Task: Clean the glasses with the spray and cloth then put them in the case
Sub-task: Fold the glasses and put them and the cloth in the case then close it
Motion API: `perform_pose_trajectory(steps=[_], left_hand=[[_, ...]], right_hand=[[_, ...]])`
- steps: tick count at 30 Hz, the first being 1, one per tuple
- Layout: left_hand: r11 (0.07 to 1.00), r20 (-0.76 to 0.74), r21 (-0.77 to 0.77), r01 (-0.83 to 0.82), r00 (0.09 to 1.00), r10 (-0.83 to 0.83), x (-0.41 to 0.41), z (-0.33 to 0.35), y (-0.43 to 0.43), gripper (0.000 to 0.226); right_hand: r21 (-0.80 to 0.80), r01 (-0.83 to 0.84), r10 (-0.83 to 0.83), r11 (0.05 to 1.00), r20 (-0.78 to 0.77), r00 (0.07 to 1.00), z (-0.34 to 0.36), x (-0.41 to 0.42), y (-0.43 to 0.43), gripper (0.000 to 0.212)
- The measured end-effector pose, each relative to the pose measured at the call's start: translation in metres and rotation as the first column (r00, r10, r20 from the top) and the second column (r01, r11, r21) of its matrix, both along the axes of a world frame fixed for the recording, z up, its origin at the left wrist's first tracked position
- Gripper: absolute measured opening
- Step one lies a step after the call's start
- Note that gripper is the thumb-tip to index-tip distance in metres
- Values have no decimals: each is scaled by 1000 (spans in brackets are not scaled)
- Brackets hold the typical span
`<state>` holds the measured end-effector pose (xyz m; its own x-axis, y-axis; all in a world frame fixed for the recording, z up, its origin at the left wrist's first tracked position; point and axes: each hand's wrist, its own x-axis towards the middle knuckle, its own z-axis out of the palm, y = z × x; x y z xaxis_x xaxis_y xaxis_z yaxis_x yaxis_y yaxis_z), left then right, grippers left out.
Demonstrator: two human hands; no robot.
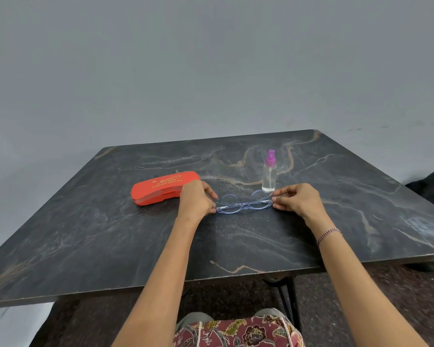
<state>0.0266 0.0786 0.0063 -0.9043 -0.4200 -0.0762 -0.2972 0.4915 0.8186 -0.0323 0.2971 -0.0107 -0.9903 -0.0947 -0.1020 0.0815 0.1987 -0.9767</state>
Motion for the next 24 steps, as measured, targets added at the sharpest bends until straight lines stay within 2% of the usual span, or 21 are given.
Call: perform_pose_trajectory(steps=[4,9,12,15,18,20,24], left_hand=[[999,-29,-40,-4,1000,3,2,1,-5,28],[988,-224,-134,-75,974,44,16,13,-18,27],[940,-348,-289,-179,935,71,29,25,-30,16],[912,-400,-326,-249,910,105,38,32,-46,11],[906,-397,-341,-251,912,103,39,30,-69,18],[889,-364,-386,-246,926,98,39,25,-87,29],[866,-242,-461,-194,966,87,36,13,-118,56]], right_hand=[[82,53,-46,995,-81,996,0,-2,4,12],[135,203,-141,970,-368,919,24,11,-1,12],[118,204,-121,972,-494,861,42,30,-28,10],[173,106,8,979,-554,832,50,39,-69,9],[314,-24,210,949,-576,790,51,38,-113,10],[450,-97,369,888,-570,734,49,30,-141,18],[701,-119,607,703,-504,615,41,11,-187,43]])
